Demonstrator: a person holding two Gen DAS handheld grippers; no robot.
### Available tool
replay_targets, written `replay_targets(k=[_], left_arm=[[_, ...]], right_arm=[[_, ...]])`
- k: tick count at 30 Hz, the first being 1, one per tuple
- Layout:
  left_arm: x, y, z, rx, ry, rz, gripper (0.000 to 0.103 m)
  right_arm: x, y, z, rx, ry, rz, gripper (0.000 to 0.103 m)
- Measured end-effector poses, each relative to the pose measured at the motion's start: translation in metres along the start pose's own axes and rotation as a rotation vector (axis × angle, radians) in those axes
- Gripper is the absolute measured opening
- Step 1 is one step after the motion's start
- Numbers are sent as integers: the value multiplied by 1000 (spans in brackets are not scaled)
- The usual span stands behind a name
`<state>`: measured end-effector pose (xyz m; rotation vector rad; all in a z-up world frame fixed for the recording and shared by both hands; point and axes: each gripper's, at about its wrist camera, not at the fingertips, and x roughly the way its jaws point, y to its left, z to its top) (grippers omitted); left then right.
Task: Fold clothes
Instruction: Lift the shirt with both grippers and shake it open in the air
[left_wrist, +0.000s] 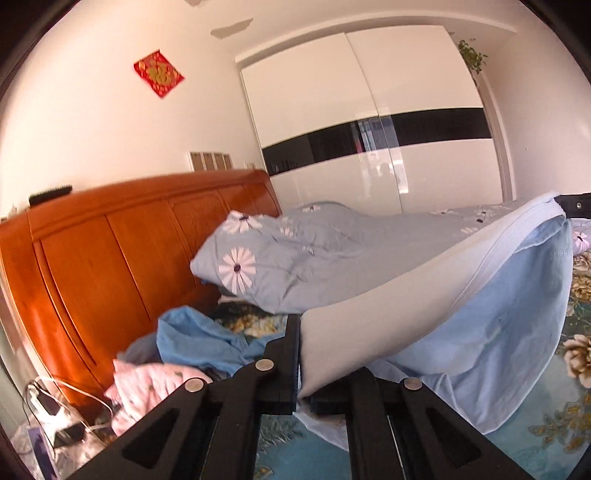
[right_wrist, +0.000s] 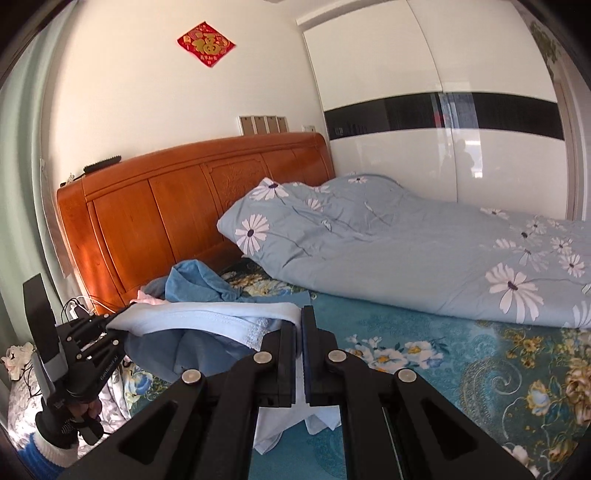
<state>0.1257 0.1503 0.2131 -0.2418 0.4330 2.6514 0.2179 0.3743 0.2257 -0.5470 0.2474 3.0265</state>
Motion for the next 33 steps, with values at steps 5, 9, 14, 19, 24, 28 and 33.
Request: replay_targets(k=[5,9,14,19,24,28,33], left_arm=[[-59,6,53,75,-133,17,4],[-106,9,84,111,-220,34,4],[-170,20,104,101,-327,32,4],[-232,33,112,89,-408,13,7],[-268,39,119,80,-438,-57,8],[-257,29,128,119,-379,-123,8],[-180,-12,126,208,-208,-218,8]], right_arm=[[-67,25,37,-72,-111,-62,2],[-119,46,56,-104,-182,-105,2],[-184,65,64,-164,-266,-147,2],[-245,87,64,-229,-345,-169,3],[-282,95,65,-255,-376,-192,3],[-284,85,70,-251,-353,-224,2],[-233,43,72,-227,-216,-298,3]])
